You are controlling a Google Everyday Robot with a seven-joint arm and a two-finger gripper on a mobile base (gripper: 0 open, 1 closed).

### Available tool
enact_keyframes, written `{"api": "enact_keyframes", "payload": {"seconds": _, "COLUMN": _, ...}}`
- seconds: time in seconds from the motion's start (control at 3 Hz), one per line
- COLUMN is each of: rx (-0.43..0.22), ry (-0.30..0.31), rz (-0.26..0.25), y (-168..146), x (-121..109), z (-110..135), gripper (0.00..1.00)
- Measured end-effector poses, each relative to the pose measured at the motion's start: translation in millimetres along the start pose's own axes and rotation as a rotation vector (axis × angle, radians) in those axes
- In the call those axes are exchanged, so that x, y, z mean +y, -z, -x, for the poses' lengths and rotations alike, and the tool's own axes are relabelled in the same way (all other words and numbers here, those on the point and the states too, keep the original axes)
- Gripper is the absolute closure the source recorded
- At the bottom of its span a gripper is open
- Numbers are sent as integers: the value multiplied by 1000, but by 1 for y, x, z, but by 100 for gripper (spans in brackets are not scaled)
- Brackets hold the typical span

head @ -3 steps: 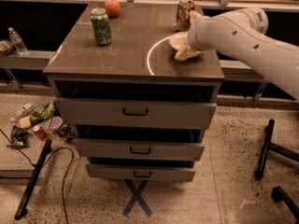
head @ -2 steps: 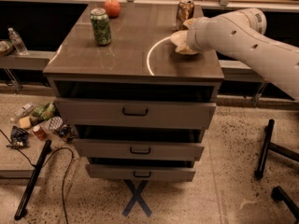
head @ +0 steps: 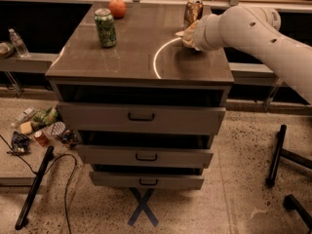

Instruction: Move paper bowl near green can

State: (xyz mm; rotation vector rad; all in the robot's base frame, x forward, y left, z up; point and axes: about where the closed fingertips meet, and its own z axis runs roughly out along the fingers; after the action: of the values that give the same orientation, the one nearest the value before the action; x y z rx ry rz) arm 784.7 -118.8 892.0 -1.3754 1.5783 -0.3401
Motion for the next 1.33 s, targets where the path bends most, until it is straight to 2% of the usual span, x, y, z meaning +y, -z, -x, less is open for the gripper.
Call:
{"api": "enact_keyframes", "payload": {"seconds": 0.33, "rx": -36, "ry": 6, "rz": 11, "y": 3, "x": -3, "z": 10, "gripper": 100}}
{"api": "enact_keyframes", "payload": {"seconds": 0.67, "rx": -123, "ry": 58, "rz": 8, "y": 19, "x": -2, "z": 41, "gripper": 100}}
{"api": "enact_keyframes", "payload": {"seconds": 1.0, "rx": -239, "ry": 144, "rz": 42, "y": 28, "x": 20, "z": 85, "gripper": 100}}
{"api": "enact_keyframes", "payload": {"seconds": 1.33, "rx": -329, "ry": 201, "rz": 80, "y": 30, "x": 43, "z": 119, "gripper": 100}}
